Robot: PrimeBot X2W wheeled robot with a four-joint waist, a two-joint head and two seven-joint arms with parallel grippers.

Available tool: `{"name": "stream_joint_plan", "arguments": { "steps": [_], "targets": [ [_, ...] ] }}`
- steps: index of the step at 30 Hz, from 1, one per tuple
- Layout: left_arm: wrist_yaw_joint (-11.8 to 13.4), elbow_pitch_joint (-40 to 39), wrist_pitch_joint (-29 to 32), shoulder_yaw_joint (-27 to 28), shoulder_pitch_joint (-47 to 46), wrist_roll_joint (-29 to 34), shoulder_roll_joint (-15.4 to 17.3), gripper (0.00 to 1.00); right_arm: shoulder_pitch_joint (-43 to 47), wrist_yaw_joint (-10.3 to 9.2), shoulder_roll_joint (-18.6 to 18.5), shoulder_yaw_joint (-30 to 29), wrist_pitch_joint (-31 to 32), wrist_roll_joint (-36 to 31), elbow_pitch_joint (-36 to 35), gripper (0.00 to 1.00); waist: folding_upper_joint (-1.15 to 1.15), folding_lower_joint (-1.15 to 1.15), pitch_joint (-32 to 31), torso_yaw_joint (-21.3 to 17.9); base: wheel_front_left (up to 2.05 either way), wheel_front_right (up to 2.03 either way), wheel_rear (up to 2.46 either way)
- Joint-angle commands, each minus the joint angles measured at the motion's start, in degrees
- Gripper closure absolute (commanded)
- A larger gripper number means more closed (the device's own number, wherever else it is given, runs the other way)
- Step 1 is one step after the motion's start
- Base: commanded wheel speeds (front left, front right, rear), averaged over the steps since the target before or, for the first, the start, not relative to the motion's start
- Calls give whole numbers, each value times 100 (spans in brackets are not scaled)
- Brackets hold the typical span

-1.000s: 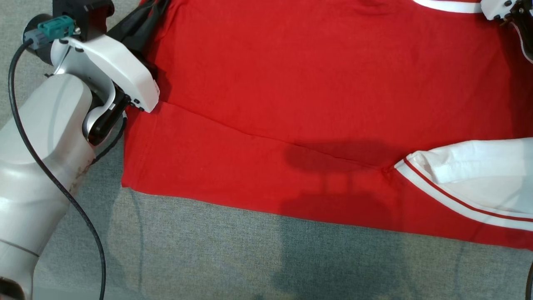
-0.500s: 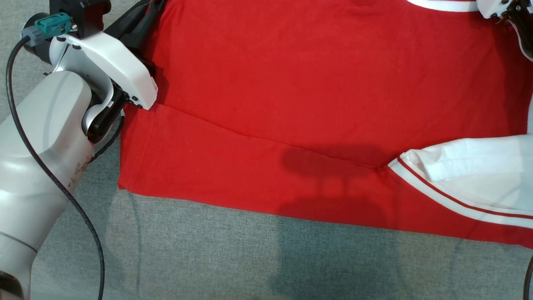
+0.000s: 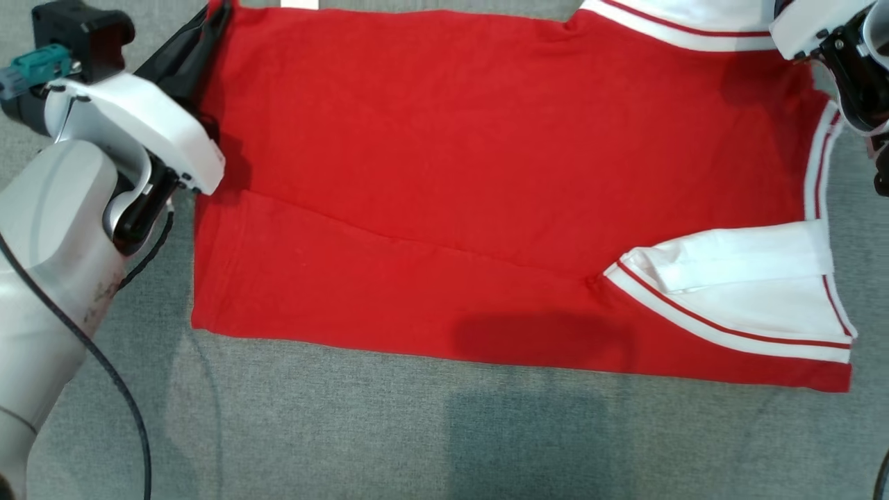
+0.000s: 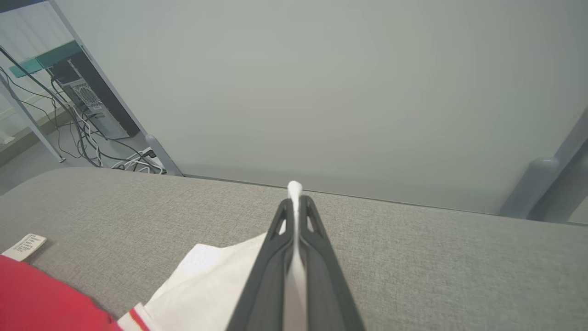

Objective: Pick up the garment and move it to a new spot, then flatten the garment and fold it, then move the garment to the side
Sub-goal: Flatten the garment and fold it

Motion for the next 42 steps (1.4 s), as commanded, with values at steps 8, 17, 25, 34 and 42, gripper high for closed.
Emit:
{"name": "stream_joint_plan", "arguments": {
  "steps": [8,17,25,34,42],
  "targets": [
    [0,77,-109,137,457,-328,523,100,684,-16,-443,336,-193,611,-816,100,0,0,-503,-279,0,0,0],
    [0,-45,-128,107,1035,-540,721,100,1499,-16,-1046,702,-128,1269,-1741,100,0,0,-1018,-444,0,0,0],
    [0,-481,-130,-251,1941,-838,1074,100,2642,-16,-1666,1300,295,1980,-2850,100,0,0,-1591,-594,0,0,0],
    [0,-569,-130,-436,2351,-1076,1108,100,3208,-16,-1813,1479,295,2240,-3057,100,0,0,-1761,-635,0,0,0],
    [2,-200,-130,-214,2479,-993,956,0,3607,-16,-1814,1551,341,2570,-3063,0,0,0,-1854,-666,0,0,0]
  ]
}}
